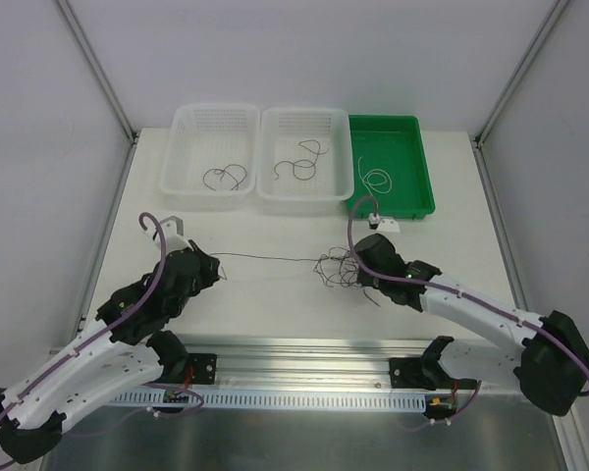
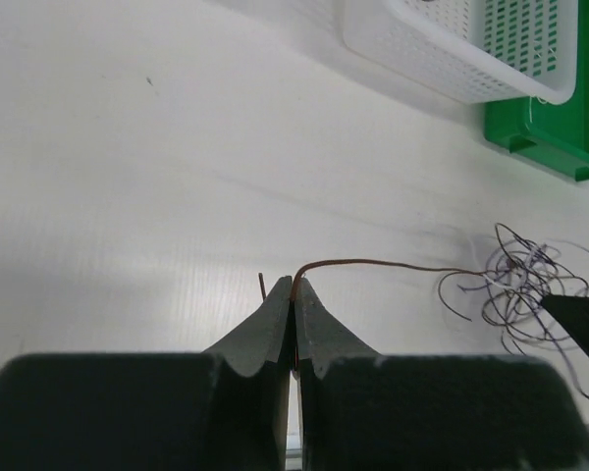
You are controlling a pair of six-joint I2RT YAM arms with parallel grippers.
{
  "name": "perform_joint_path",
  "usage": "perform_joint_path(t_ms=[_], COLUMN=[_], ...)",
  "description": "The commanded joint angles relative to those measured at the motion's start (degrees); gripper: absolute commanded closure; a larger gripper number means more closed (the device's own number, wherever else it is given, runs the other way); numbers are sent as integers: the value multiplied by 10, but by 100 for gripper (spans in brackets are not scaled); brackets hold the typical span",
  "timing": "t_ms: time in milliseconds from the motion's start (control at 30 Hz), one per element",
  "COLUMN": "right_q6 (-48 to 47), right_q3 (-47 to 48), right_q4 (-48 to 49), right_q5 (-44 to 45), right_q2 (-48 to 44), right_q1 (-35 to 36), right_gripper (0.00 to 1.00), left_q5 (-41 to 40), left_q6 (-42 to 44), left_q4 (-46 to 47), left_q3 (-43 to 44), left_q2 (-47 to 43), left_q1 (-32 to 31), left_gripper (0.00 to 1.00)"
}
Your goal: Untangle the cables
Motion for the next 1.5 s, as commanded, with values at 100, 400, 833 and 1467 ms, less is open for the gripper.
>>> perform_joint_path(t_ms=[100, 400, 833, 1467], right_q6=[27, -27, -91, -10], right_q3=[-24, 35, 207, -3], right_q4=[-147, -267, -350, -248], right_q5=[48, 79, 177, 28], right_q2=[-156, -330, -386, -304], right_q1=[-52, -83, -84, -84], right_gripper=[99, 94, 88, 85], left_q5=[-68, -33, 78, 201], left_q6=[56, 28, 52, 91], left_q4=[-95, -49, 120, 140], left_q3=[50, -33, -105, -142], left_q2=[11, 109, 244, 71], left_q1=[51, 114, 267, 359], left_gripper=[100, 100, 100, 92])
